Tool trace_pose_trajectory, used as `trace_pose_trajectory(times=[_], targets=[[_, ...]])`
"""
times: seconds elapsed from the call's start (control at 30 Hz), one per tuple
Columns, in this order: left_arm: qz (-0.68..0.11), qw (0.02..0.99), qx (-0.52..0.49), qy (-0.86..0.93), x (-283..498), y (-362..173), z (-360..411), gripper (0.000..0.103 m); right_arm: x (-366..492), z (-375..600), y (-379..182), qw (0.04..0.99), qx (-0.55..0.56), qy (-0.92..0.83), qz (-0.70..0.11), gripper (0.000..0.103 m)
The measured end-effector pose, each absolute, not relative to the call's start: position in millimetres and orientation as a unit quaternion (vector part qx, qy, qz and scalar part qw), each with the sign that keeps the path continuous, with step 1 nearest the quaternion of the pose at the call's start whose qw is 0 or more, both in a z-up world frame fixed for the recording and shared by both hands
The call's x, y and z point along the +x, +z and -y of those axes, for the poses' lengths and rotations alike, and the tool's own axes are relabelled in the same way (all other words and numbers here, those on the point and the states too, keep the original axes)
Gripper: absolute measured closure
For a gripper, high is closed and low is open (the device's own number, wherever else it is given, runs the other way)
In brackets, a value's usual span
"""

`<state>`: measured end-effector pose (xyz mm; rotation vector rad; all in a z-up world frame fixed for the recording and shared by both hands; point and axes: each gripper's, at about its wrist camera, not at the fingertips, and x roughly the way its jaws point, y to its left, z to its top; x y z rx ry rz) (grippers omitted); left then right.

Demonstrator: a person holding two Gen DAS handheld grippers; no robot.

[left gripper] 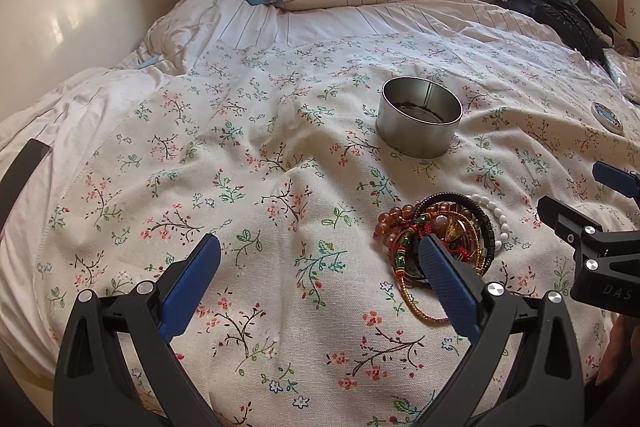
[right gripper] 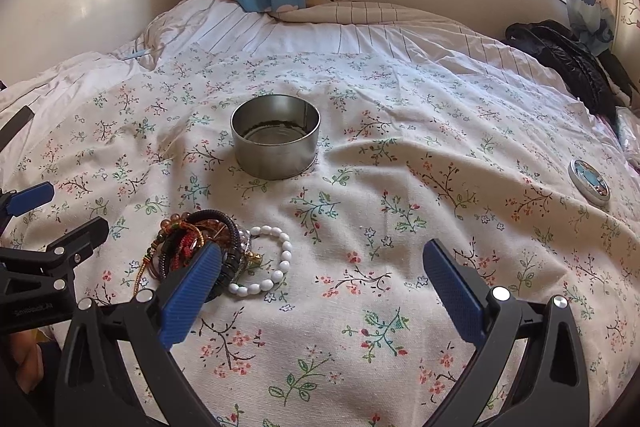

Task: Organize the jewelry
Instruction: 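Close the left gripper on the red string and bead jewelry, then grasp the black bangle with the right gripper while the left gripper lifts its jewelry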

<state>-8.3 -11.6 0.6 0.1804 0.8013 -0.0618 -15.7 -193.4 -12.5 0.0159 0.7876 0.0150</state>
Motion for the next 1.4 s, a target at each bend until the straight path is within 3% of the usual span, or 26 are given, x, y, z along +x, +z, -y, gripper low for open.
trace_pose_trajectory(times=[0.27, 0.4, 0.5, 0.73, 0.83, 0.9, 0.97, 1.4], targets=[[-0.395, 0.914, 0.089, -0.041, -7.0, -0.6, 13.3, 0.007, -19.2, 194.2, -7.0, 0.929, 0.012, 0.011, -0.369, 0.006], [-0.433, 0.889, 0.096, -0.113, 1.3, -12.4, 27.7, 0.009, -21.3, 197.1, -1.1, 0.937, 0.008, -0.005, -0.348, 0.006], [-0.470, 0.864, 0.091, -0.155, 11.1, -25.1, 37.2, 0.023, -16.8, 203.4, -5.8, 0.932, 0.022, -0.007, -0.363, 0.006], [-0.496, 0.847, 0.060, -0.180, 29.2, -41.3, 40.1, 0.042, -8.9, 211.6, -16.5, 0.920, 0.046, -0.001, -0.390, 0.006], [-0.515, 0.835, 0.046, -0.189, 34.7, -48.3, 37.7, 0.063, -6.7, 209.8, -18.9, 0.918, 0.044, 0.003, -0.394, 0.006], [-0.522, 0.828, 0.035, -0.200, 36.5, -50.5, 35.7, 0.084, -4.3, 208.9, -20.7, 0.916, 0.044, 0.008, -0.399, 0.006], [-0.516, 0.832, 0.034, -0.201, 34.2, -47.9, 34.8, 0.092, -2.7, 208.2, -21.9, 0.914, 0.045, 0.014, -0.402, 0.006], [-0.468, 0.863, -0.030, -0.187, 22.3, -15.8, -9.2, 0.098, 5.5, 185.7, -33.1, 0.901, 0.030, 0.082, -0.424, 0.006]])
